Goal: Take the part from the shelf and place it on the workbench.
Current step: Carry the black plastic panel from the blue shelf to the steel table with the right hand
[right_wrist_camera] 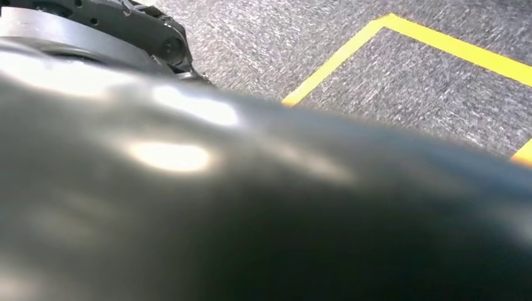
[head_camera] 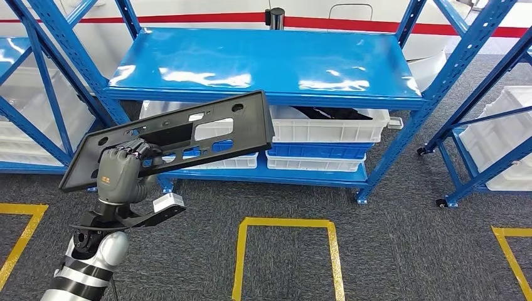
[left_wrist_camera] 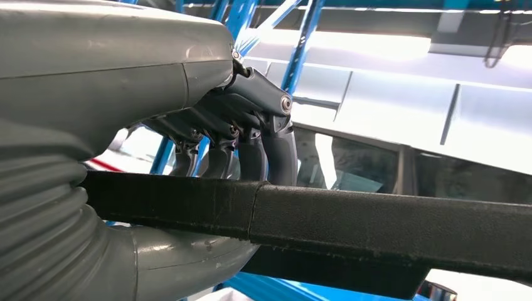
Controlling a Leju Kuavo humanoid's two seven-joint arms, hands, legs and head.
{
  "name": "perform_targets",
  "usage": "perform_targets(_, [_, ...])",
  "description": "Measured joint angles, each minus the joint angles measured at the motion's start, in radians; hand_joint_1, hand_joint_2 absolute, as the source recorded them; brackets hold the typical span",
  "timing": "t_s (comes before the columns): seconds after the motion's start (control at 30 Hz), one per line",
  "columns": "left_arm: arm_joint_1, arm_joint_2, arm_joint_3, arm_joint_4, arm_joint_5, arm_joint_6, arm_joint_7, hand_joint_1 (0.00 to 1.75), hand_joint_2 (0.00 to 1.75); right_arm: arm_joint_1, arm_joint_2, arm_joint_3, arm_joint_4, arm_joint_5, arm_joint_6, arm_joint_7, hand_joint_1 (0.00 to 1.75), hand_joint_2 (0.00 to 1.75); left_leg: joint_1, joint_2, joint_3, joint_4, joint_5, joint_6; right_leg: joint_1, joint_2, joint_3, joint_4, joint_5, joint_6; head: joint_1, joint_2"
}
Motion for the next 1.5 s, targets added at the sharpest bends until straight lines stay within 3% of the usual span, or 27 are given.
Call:
perform_targets(0.1, [-0.001,0.006,0.002,0.009,0.001,0.0,-0.001,1.75,1.75,0.0,0.002,-0.004,0.0,0.01,0.002,0.001,0.0,0.0,0.001,-0.001,-0.048,0.175,-0.132,-0.004,0.003,-0.003,-0.02,-0.001,0.022,-0.022,-0.004,0.0])
perform_targets(0.13, [-0.001,0.007,0.002,0.013,0.002,0.0,-0.002,1.75,1.75,0.0,0.002,-0.007,0.0,0.014,0.003,0.001,0.0,0.0,0.001,-0.001,-0.058,0.233,-0.158,-0.005,0.006,-0.004,-0.029,0.0,0.028,-0.024,-0.005,0.0])
perform_targets(0.17, [-0.001,0.008,0.002,0.017,0.002,0.0,-0.002,1.75,1.75,0.0,0.002,-0.01,0.0,0.016,0.004,0.001,0.0,0.0,0.001,-0.001,-0.053,0.259,-0.162,-0.006,0.008,-0.005,-0.036,0.001,0.034,-0.024,-0.004,0.0])
perform_targets(0.2, [-0.001,0.008,0.002,0.02,0.003,0.0,-0.003,1.75,1.75,0.0,0.002,-0.012,0.0,0.018,0.005,0.001,0.0,0.0,0.001,0.0,-0.029,0.246,-0.148,-0.006,0.01,-0.005,-0.044,0.003,0.039,-0.023,-0.004,0.0])
perform_targets(0.3, [-0.004,0.009,0.002,0.025,0.01,0.001,-0.004,1.75,1.75,0.0,0.002,-0.018,0.0,0.02,0.011,-0.001,0.0,0.0,-0.001,-0.001,0.108,0.062,-0.102,0.002,0.012,-0.005,-0.063,0.015,0.049,-0.013,-0.004,0.0])
perform_targets(0.37, [-0.007,0.01,0.002,0.025,0.012,0.002,-0.004,1.75,1.75,-0.001,0.002,-0.021,0.0,0.021,0.013,-0.001,0.0,0.0,-0.008,-0.002,0.148,-0.007,-0.102,0.01,0.015,-0.005,-0.072,0.02,0.058,0.0,-0.004,0.0])
perform_targets(0.47, [-0.009,0.011,0.002,0.025,0.013,0.005,-0.005,1.75,1.75,0.001,0.002,-0.026,0.0,0.022,0.014,-0.002,0.0,0.0,-0.012,0.0,0.137,-0.015,-0.083,0.031,0.015,-0.004,-0.084,0.024,0.063,0.02,-0.004,0.0])
perform_targets(0.5, [-0.01,0.011,0.002,0.025,0.013,0.005,-0.005,1.75,1.75,0.001,0.002,-0.027,0.0,0.023,0.014,-0.002,0.0,0.0,-0.011,0.001,0.129,-0.019,-0.074,0.041,0.014,-0.004,-0.096,0.041,0.045,0.022,-0.001,0.0])
perform_targets(0.57, [-0.012,0.011,0.001,0.025,0.016,0.006,-0.005,1.75,1.75,0.0,0.002,-0.028,0.0,0.025,0.014,-0.002,0.0,0.0,-0.008,0.004,0.105,-0.022,-0.052,0.054,0.011,-0.004,-0.137,0.136,-0.027,0.015,0.001,0.0])
perform_targets(0.63, [-0.011,0.011,0.001,0.027,0.019,0.007,-0.005,1.75,1.75,-0.001,0.002,-0.03,0.0,0.027,0.014,-0.002,0.0,0.0,-0.007,0.005,0.077,-0.021,-0.032,0.057,0.008,-0.004,-0.173,0.261,-0.09,0.015,0.003,0.0])
perform_targets(0.67, [-0.009,0.012,0.001,0.028,0.02,0.007,-0.005,1.75,1.75,0.0,0.002,-0.031,0.0,0.027,0.014,-0.002,0.0,0.0,-0.007,0.005,0.062,-0.021,-0.021,0.056,0.007,-0.004,-0.175,0.295,-0.098,0.023,0.003,0.0])
perform_targets(0.7, [-0.007,0.012,0.001,0.03,0.021,0.007,-0.005,1.75,1.75,0.0,0.002,-0.033,0.0,0.028,0.014,-0.002,0.0,0.0,-0.006,0.005,0.048,-0.021,-0.01,0.053,0.005,-0.004,-0.159,0.295,-0.088,0.033,0.004,0.0])
perform_targets(0.73, [-0.005,0.012,0.001,0.031,0.022,0.007,-0.005,1.75,1.75,-0.001,0.001,-0.033,0.0,0.029,0.014,-0.002,0.0,0.0,-0.005,0.005,0.034,-0.021,0.001,0.05,0.003,-0.004,-0.127,0.26,-0.068,0.044,0.004,0.0])
perform_targets(0.77, [-0.003,0.012,0.001,0.031,0.023,0.007,-0.005,1.75,1.75,-0.002,0.001,-0.033,0.0,0.03,0.014,-0.002,0.0,0.0,-0.004,0.004,0.023,-0.02,0.011,0.045,0.002,-0.004,-0.078,0.197,-0.048,0.052,0.004,0.0])
perform_targets(0.8, [-0.002,0.012,0.002,0.031,0.023,0.008,-0.005,1.75,1.75,-0.004,0.0,-0.034,0.0,0.03,0.014,-0.002,0.0,0.0,-0.004,0.004,0.012,-0.02,0.021,0.039,0.002,-0.004,-0.021,0.119,-0.042,0.053,0.004,0.0])
perform_targets(0.87, [-0.001,0.012,0.003,0.032,0.024,0.008,-0.005,1.75,1.75,-0.007,0.0,-0.034,-0.001,0.03,0.014,-0.002,0.0,0.0,-0.006,0.004,0.004,-0.022,0.04,0.026,0.006,0.0,0.047,0.013,-0.047,0.041,0.0,0.0])
perform_targets(0.93, [-0.001,0.011,0.003,0.032,0.024,0.009,-0.005,1.75,1.75,-0.007,0.0,-0.034,-0.001,0.031,0.014,-0.002,0.0,0.0,-0.005,0.004,0.003,-0.03,0.06,0.012,0.011,0.003,0.045,-0.005,-0.043,0.024,-0.004,0.0])
perform_targets(1.0, [0.001,0.012,0.004,0.033,0.025,0.009,-0.005,1.75,1.75,-0.006,0.0,-0.035,-0.001,0.031,0.013,-0.002,0.0,0.0,0.0,0.003,-0.005,-0.021,0.047,0.002,0.006,0.0,0.033,-0.005,-0.027,0.004,-0.006,0.0])
perform_targets(1.07, [0.002,0.014,0.005,0.033,0.027,0.009,-0.005,1.75,1.75,-0.006,0.001,-0.035,-0.001,0.033,0.013,-0.002,0.0,0.0,0.003,0.001,-0.032,0.059,-0.044,-0.002,0.001,-0.004,0.017,-0.007,-0.005,-0.017,-0.009,0.0])
perform_targets(1.13, [0.003,0.016,0.005,0.034,0.028,0.009,-0.006,1.75,1.75,-0.006,0.001,-0.035,-0.001,0.037,0.013,-0.002,0.0,0.0,0.003,0.0,-0.06,0.189,-0.136,-0.005,0.007,-0.005,-0.007,-0.005,0.016,-0.027,-0.011,0.0])
perform_targets(1.17, [0.005,0.016,0.005,0.036,0.029,0.009,-0.006,1.75,1.75,-0.006,0.001,-0.035,-0.001,0.039,0.014,-0.002,0.0,0.0,0.003,-0.001,-0.062,0.236,-0.15,-0.006,0.009,-0.005,-0.02,-0.004,0.026,-0.026,-0.011,0.0])
perform_targets(1.23, [0.009,0.016,0.005,0.039,0.031,0.01,-0.006,1.75,1.75,-0.006,0.001,-0.037,-0.001,0.044,0.014,-0.005,0.0,0.0,0.004,0.0,-0.02,0.236,-0.12,-0.008,0.01,-0.005,-0.045,0.0,0.043,-0.022,-0.011,0.0])
perform_targets(1.3, [0.01,0.016,0.005,0.039,0.031,0.01,-0.006,1.75,1.75,-0.006,0.001,-0.038,-0.001,0.049,0.014,-0.011,0.0,0.0,0.004,-0.001,0.077,0.123,-0.091,-0.009,0.01,-0.005,-0.068,0.01,0.054,-0.012,-0.011,0.0])
perform_targets(1.37, [0.01,0.016,0.007,0.038,0.032,0.011,-0.006,1.75,1.75,-0.007,0.0,-0.04,-0.002,0.054,0.014,-0.018,0.0,0.0,0.0,-0.004,0.142,0.023,-0.101,-0.005,0.013,-0.005,-0.083,0.021,0.064,0.001,-0.011,0.0])
perform_targets(1.4, [0.011,0.016,0.007,0.038,0.032,0.012,-0.007,1.75,1.75,-0.007,-0.001,-0.041,-0.003,0.056,0.015,-0.023,0.0,0.0,-0.004,-0.005,0.15,0.002,-0.109,0.0,0.014,-0.005,-0.089,0.023,0.071,0.009,-0.011,0.0])
perform_targets(1.47, [0.012,0.016,0.008,0.038,0.032,0.014,-0.007,1.75,1.75,-0.006,-0.003,-0.044,-0.003,0.061,0.015,-0.033,0.0,0.0,-0.008,-0.004,0.135,-0.004,-0.096,0.018,0.012,-0.004,-0.098,0.025,0.081,0.023,-0.011,0.0])
perform_targets(1.5, [0.013,0.016,0.008,0.038,0.032,0.015,-0.007,1.75,1.75,-0.006,-0.003,-0.046,-0.003,0.063,0.015,-0.039,0.0,0.0,-0.008,-0.002,0.126,-0.005,-0.086,0.03,0.011,-0.004,-0.109,0.034,0.071,0.025,-0.011,0.0])
